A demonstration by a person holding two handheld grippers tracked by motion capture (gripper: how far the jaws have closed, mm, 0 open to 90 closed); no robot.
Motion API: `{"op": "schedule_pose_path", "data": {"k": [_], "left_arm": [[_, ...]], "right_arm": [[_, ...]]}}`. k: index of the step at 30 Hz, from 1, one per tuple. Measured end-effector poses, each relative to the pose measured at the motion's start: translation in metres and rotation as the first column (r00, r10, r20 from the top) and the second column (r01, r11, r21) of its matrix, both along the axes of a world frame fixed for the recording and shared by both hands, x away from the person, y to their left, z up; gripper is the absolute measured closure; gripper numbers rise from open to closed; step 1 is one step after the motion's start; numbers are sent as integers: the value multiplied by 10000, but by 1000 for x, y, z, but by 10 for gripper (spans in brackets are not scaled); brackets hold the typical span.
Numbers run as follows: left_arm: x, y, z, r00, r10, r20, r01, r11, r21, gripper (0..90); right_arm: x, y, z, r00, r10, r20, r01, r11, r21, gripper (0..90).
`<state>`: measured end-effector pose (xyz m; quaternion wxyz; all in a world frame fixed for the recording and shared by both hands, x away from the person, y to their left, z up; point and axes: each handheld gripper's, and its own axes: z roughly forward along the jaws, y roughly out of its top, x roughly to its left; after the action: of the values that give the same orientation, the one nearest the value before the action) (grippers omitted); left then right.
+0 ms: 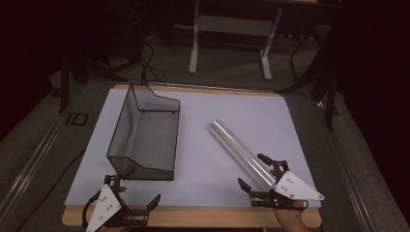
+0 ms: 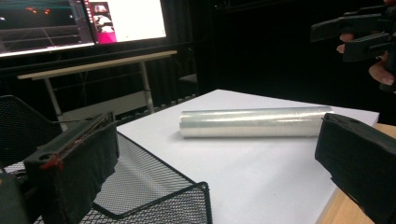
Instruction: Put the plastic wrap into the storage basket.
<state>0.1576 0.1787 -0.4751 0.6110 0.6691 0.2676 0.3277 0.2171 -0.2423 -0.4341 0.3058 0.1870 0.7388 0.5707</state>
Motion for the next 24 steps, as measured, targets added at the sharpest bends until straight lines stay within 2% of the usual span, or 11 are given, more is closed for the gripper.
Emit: {"op": "schedule_pose_path", "data": {"k": [5, 10, 11, 14, 17, 20, 23, 24], "left_arm": [[-1, 0, 0, 9999, -149, 13, 149, 9998, -99, 2], [-1, -1, 0, 9996, -287, 29, 287, 9995, -114, 2], [-2, -3, 0, 9995, -276, 123, 277, 9996, -28, 1], [-1, -4, -1, 9993, -374, 44, 374, 9993, -26, 2], [-1, -5, -2, 9989, -470, 4, 470, 9989, -14, 1], [-1, -6, -3, 9987, -501, -10, 501, 9987, -17, 1], [-1, -7, -3, 9983, -581, 1, 581, 9983, 92, 1], [-1, -7, -3, 9981, -613, -6, 613, 9981, 109, 2]], "right_arm": [[1, 2, -1, 9995, 243, -209, -247, 9995, -187, 117], [3, 3, -1, 9991, 380, -160, -385, 9988, -305, 136], [5, 5, -1, 9989, 402, -231, -412, 9981, -463, 131], [9, 6, 0, 9969, 492, -611, -534, 9962, -690, 131], [16, 7, 2, 9871, 813, -1382, -968, 9892, -1096, 132], [21, 7, 6, 9799, 888, -1788, -1118, 9861, -1229, 149], [24, 8, 10, 9803, 704, -1845, -1000, 9826, -1565, 187], [27, 11, 12, 9813, 533, -1850, -907, 9756, -1999, 212]]}}
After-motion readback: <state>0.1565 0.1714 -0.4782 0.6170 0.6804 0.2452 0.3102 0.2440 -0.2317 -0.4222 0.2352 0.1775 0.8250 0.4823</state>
